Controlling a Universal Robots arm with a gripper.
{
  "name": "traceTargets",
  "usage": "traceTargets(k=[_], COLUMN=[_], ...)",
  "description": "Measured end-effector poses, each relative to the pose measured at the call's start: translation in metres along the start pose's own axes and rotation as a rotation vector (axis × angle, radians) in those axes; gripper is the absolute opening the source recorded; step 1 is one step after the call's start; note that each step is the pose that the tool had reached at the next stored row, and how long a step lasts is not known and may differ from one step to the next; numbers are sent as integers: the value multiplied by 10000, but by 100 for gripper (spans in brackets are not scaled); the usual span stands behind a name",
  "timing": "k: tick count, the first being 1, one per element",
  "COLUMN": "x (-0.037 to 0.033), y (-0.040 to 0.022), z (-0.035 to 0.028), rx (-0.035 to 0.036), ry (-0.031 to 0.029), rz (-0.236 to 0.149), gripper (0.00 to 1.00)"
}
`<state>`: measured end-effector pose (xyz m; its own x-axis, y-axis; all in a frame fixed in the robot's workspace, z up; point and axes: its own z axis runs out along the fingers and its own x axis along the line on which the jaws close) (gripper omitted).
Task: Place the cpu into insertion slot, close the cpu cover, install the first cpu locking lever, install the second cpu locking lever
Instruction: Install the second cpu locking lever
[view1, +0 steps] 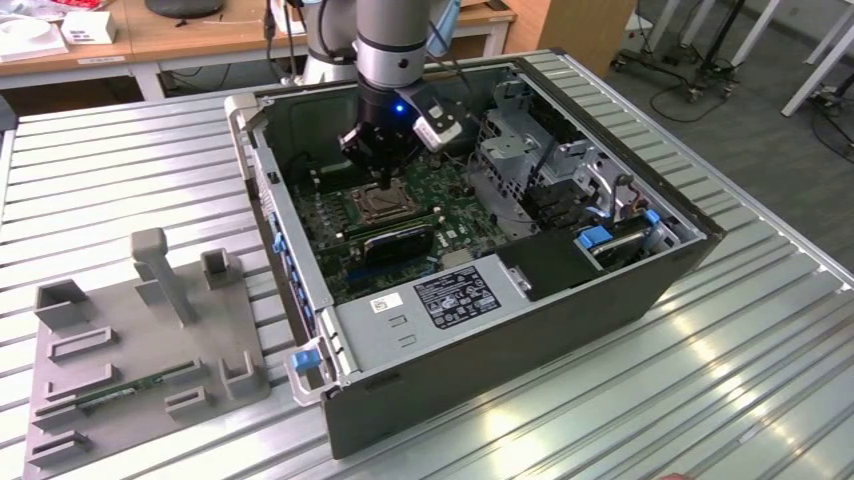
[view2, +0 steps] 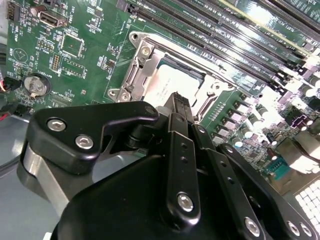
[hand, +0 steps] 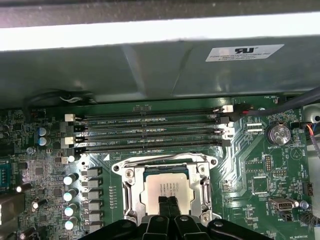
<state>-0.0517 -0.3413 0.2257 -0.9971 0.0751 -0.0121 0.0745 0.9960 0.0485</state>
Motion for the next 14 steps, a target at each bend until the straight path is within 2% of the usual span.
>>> traceTargets(k=[4, 5, 12, 14], x=[-1, -1, -3, -4], y=[3, 5, 12, 13], z=[-51, -96, -240, -256], rx=[-4, -5, -5, -5], ry=[-2, -2, -3, -3], rz=[0, -1, 0, 0], gripper=[11, 11, 11, 11])
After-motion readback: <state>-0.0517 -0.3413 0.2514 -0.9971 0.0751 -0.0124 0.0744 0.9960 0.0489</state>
